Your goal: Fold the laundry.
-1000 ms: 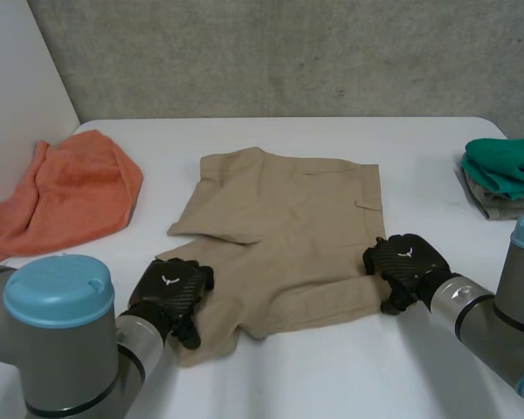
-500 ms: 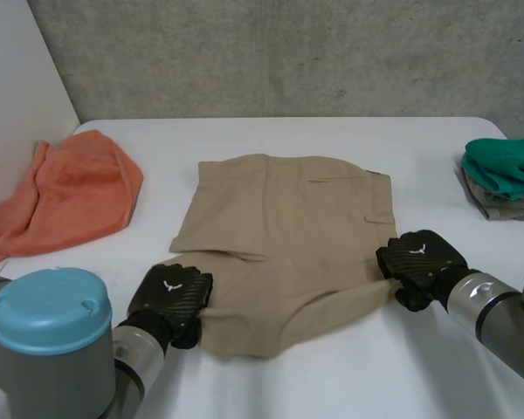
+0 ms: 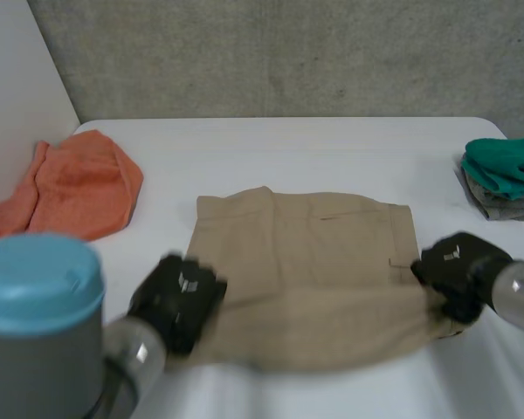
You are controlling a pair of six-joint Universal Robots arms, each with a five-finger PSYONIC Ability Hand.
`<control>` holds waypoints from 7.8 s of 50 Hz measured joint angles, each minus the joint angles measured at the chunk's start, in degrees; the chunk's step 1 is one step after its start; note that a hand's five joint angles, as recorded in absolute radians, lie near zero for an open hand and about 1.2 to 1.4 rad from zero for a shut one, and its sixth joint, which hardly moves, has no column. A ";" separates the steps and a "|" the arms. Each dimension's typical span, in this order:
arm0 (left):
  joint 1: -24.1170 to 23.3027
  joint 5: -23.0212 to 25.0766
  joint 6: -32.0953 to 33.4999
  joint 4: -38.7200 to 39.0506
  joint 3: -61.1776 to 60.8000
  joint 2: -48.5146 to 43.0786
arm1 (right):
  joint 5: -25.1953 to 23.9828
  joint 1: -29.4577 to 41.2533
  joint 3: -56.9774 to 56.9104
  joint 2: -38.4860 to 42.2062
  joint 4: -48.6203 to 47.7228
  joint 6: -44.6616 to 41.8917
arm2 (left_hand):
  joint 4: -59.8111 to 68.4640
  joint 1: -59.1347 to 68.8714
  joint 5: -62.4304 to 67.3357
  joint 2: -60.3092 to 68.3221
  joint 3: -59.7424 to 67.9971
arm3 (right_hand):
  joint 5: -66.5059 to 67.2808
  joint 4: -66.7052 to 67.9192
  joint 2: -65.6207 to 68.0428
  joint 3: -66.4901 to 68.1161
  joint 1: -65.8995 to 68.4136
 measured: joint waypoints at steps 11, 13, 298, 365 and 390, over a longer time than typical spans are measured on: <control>5.63 -0.66 -0.05 13.90 22.11 -20.29 | 5.70 5.01 -18.74 18.63 -10.86 7.57 | 0.06 0.00 0.19 0.01 0.10 | 0.00 0.01 0.30 0.00 0.78; 6.12 -0.70 0.01 14.84 25.58 -23.29 | 6.47 5.78 -22.18 21.90 -12.77 7.70 | 0.16 0.00 0.19 0.01 0.10 | 0.00 0.01 0.30 0.00 0.78; 8.47 33.24 -22.63 0.79 27.64 -4.50 | 5.42 19.41 -7.64 30.48 -58.06 24.33 | -56.95 -52.26 -55.20 -56.85 -55.81 | -43.62 -40.58 -39.36 -39.67 -32.42; 10.26 33.28 -25.66 1.05 27.74 -4.25 | -23.28 -26.09 -44.24 40.94 -74.06 45.34 | -56.95 -52.26 -55.19 -56.85 -55.81 | -4.46 0.36 -0.02 -1.41 -2.39; 10.09 33.21 -25.71 1.05 27.69 -4.44 | -33.61 -35.95 -31.04 43.72 -74.57 44.14 | -56.96 -52.26 -55.20 -56.85 -55.81 | -38.00 -40.16 -42.42 -39.74 -36.73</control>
